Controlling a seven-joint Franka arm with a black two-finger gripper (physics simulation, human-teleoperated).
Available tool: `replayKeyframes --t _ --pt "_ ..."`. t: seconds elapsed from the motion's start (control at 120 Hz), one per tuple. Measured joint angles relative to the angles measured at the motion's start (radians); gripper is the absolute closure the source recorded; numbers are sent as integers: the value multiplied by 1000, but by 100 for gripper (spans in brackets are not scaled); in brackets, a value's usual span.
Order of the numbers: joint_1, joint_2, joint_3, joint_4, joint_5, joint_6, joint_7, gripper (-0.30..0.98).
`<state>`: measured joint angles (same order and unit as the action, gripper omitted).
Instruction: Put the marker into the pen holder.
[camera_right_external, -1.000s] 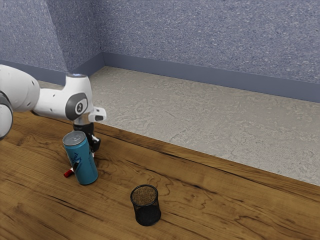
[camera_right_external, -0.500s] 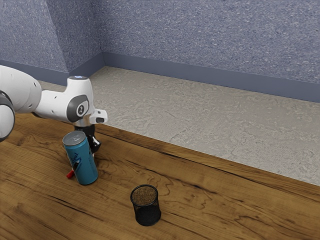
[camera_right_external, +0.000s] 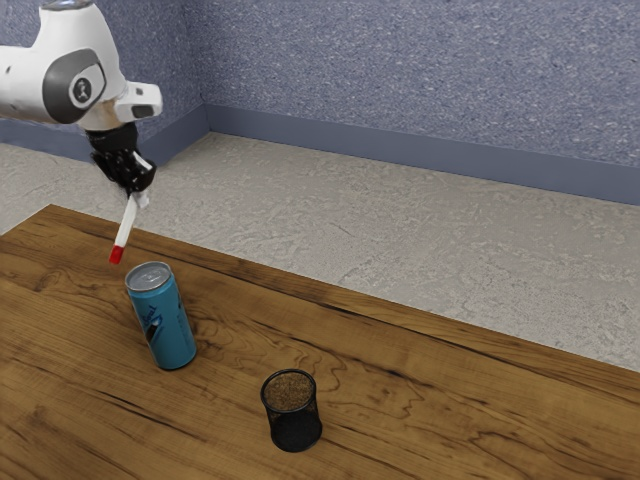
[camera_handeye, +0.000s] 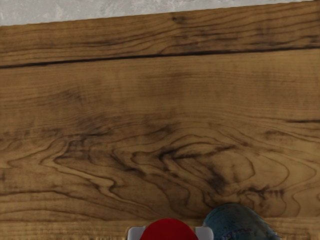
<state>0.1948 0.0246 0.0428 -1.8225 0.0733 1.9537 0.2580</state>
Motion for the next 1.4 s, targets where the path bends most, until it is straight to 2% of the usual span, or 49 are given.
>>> replayKeyframes --t 0.167,0.333,0.433,0.633,0.742,1.05,1.142,1.292,1.4 --pt "71 -83 -161 2 -20 -68 4 77" --pt "-166 -99 -197 1 -56 -99 -1 76" --pt "-233 -93 -198 -8 -72 -100 -7 75" --pt "-206 -24 -240 -34 -82 -92 -28 75" --pt "-162 -15 -288 -59 -84 -87 -44 75" --pt "-125 -4 -379 -101 -85 -70 -99 75" --pt "-155 17 -394 -88 -81 -60 -116 75" --pt "-268 84 -396 -45 -70 -44 -139 75" --pt "-276 89 -396 -41 -67 -33 -154 75"
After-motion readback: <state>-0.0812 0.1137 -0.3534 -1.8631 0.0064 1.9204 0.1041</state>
